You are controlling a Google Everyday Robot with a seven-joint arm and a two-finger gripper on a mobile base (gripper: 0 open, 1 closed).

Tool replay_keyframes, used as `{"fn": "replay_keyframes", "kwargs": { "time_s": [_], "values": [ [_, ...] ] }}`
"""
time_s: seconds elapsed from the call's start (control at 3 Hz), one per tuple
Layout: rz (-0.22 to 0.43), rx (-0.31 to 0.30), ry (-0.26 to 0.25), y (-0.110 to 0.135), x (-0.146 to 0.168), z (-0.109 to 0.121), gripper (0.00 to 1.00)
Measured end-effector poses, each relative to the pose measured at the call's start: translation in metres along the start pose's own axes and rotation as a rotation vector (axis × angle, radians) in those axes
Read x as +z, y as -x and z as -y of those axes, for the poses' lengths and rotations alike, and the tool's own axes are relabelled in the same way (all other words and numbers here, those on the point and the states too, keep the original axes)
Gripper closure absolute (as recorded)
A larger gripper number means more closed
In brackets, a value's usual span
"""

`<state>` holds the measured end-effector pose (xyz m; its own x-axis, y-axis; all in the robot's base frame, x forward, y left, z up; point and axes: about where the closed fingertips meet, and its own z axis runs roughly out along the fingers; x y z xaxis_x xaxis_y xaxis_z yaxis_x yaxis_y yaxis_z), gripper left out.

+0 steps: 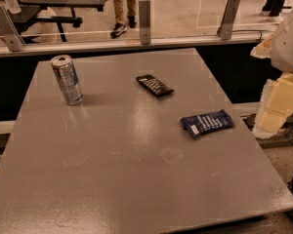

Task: Move rxbar chocolate near redbull can

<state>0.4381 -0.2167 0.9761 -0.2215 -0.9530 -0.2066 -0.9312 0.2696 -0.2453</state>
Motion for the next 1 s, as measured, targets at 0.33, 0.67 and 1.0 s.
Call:
{"fn": "replay_keyframes", "kwargs": {
  "time_s": [0.33, 0.67, 1.0],
  "values": [
    [0.000, 0.000, 0.000, 0.000, 0.000, 0.000, 0.00],
    [0.047, 0.042, -0.026, 0.020, 0.009, 0.032, 0.00],
    [0.074, 0.105, -0.041, 0.040, 0.022, 0.060, 0.00]
  ]
}}
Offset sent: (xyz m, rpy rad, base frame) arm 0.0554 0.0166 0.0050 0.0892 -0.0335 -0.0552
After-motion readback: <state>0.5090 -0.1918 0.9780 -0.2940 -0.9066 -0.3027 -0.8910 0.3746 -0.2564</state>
